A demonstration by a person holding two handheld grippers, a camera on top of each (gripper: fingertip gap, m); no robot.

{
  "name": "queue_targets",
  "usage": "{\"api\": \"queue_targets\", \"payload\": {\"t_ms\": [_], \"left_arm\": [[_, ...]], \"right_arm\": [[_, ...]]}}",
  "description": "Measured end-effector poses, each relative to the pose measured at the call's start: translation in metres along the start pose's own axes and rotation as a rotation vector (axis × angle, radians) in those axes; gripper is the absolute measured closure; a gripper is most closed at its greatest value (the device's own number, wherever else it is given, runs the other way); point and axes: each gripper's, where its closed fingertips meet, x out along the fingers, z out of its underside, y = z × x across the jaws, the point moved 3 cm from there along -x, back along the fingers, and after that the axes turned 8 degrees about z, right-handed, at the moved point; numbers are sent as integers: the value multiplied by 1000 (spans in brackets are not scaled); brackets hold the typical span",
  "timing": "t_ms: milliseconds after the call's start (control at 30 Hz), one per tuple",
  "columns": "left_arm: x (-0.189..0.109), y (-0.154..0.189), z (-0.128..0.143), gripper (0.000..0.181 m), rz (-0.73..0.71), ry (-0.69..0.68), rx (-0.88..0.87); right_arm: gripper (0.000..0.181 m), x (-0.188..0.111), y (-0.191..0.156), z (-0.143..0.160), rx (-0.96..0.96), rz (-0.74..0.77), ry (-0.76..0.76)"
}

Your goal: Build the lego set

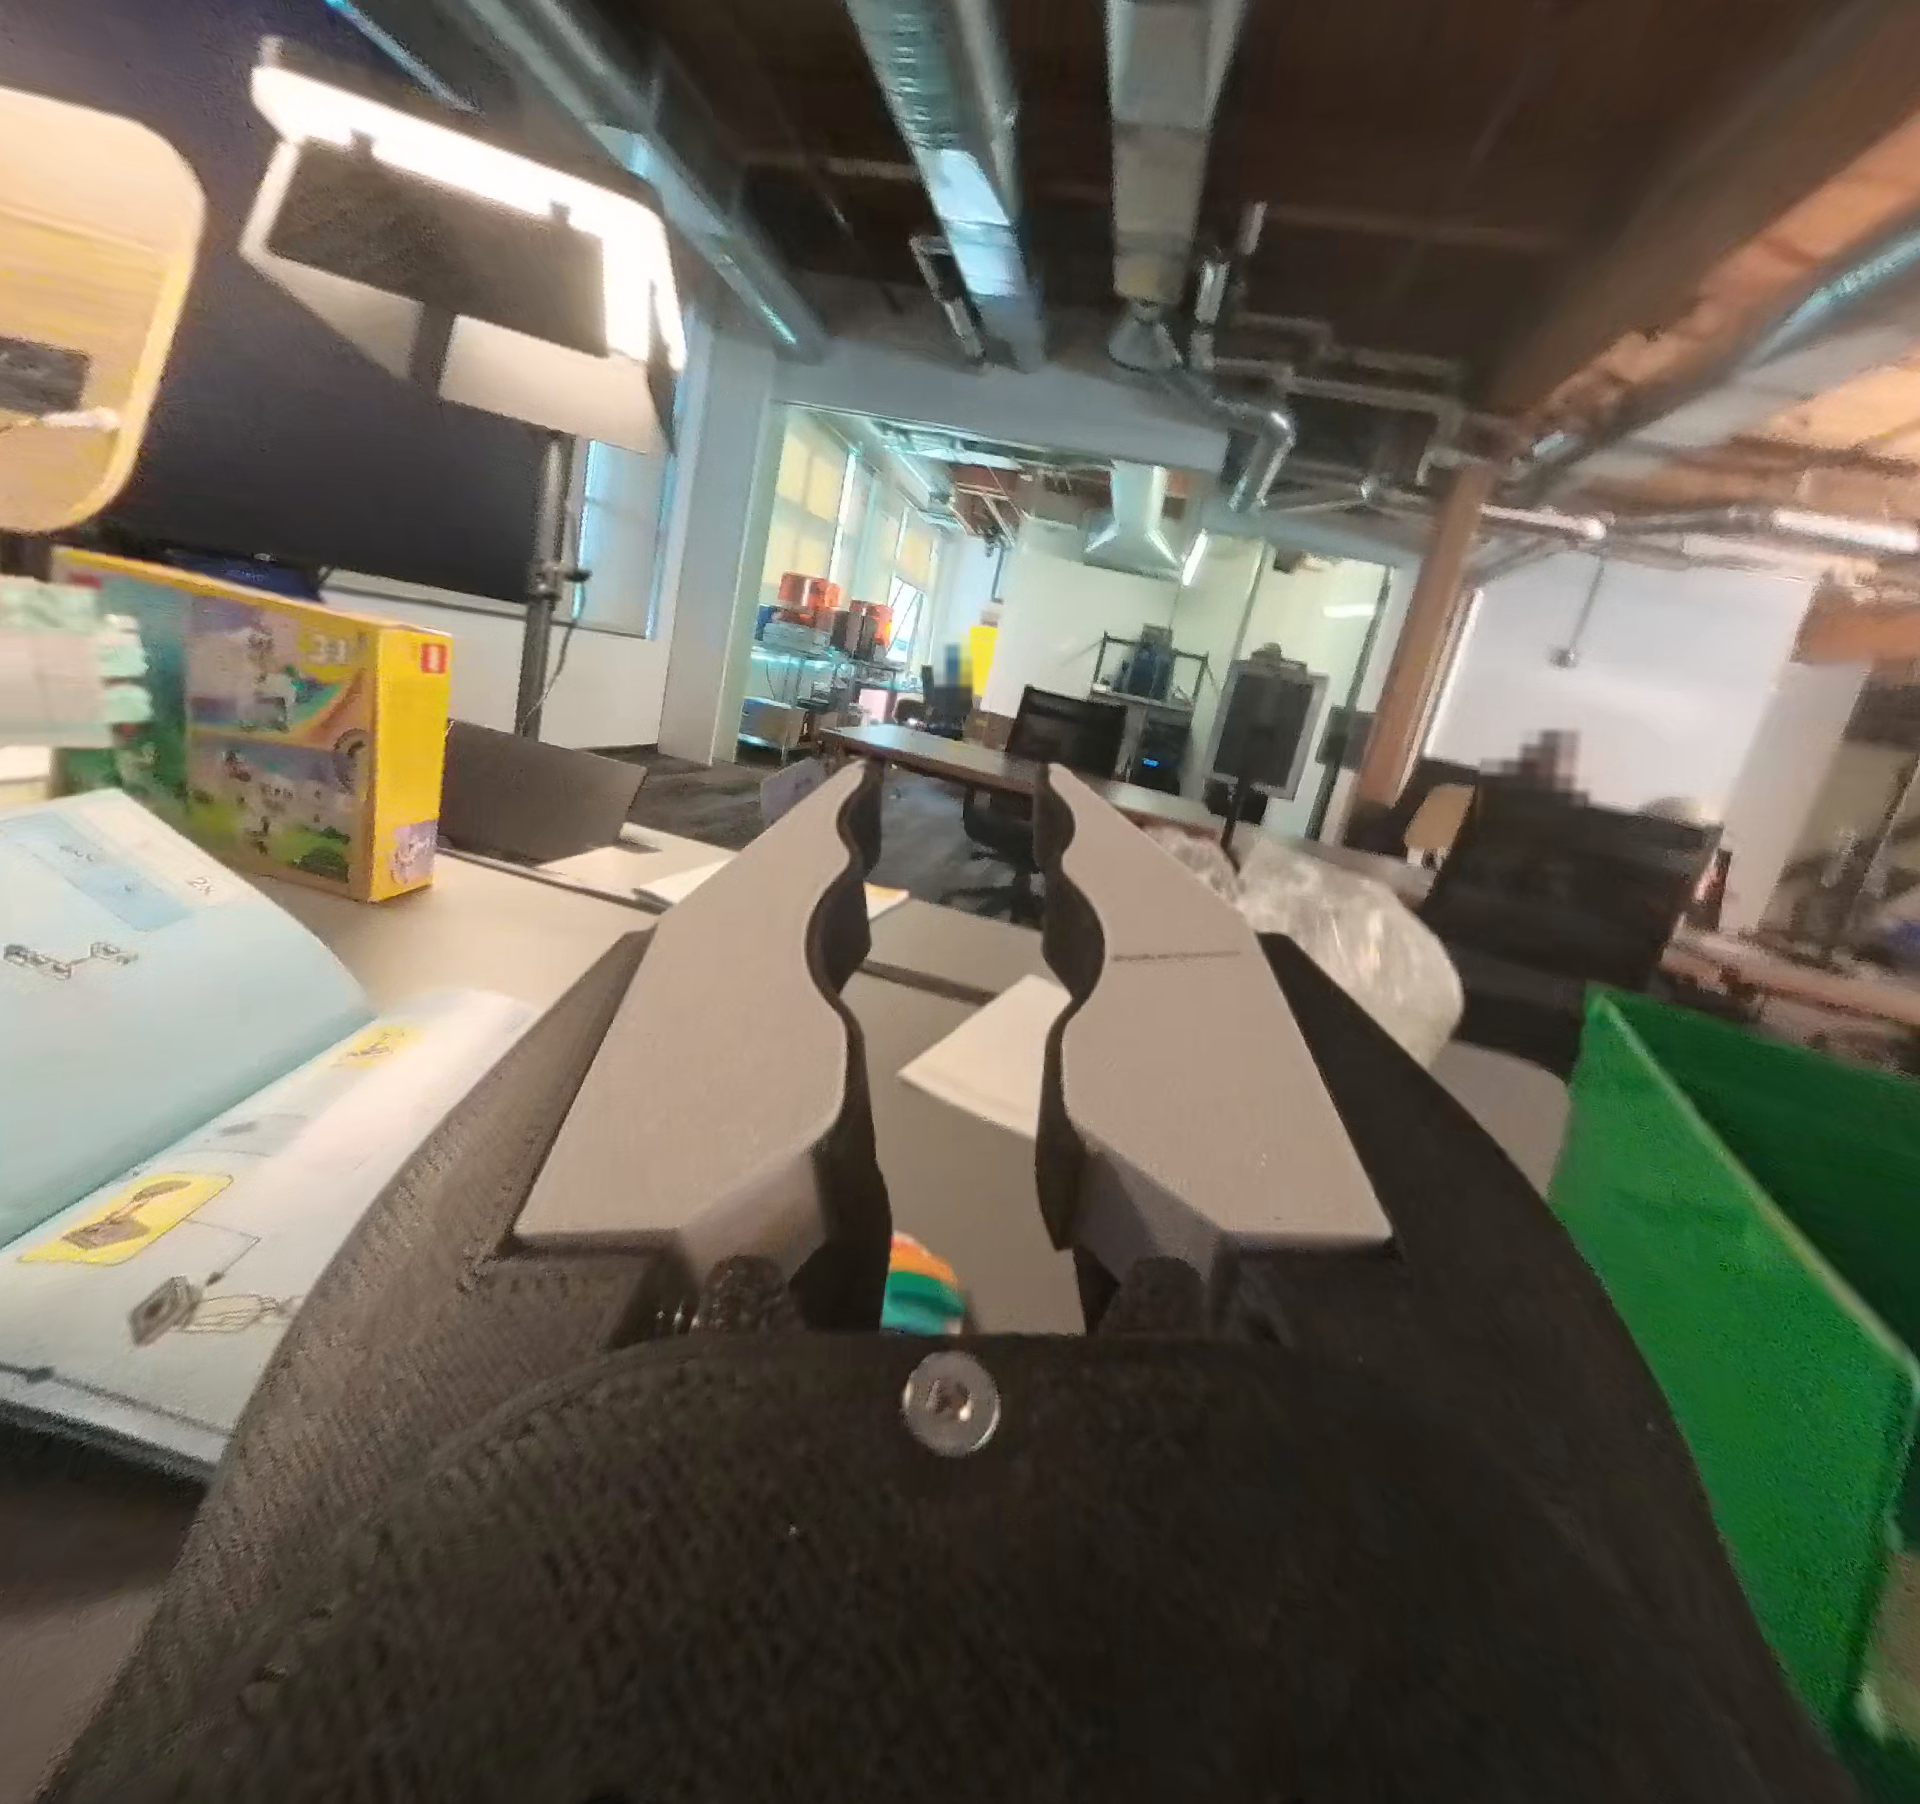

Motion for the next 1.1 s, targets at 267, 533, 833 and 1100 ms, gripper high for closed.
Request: {"api": "queue_targets", "payload": {"t_ms": [267,533,833,1100], "left_arm": [[5,-1,23,157,-44,-55,31],[7,-5,31,157,-52,-62,61],[8,1,30,157,-13,-46,64],[1,-2,25,157,-28,-37,142]], "right_arm": [[158,-1,-18,25,-123,-55,-26],[159,2,-19,28,-124,-58,-39],[160,3,-22,30,-116,-81,-39],[164,0,-30,29,-129,-139,-32]]}}
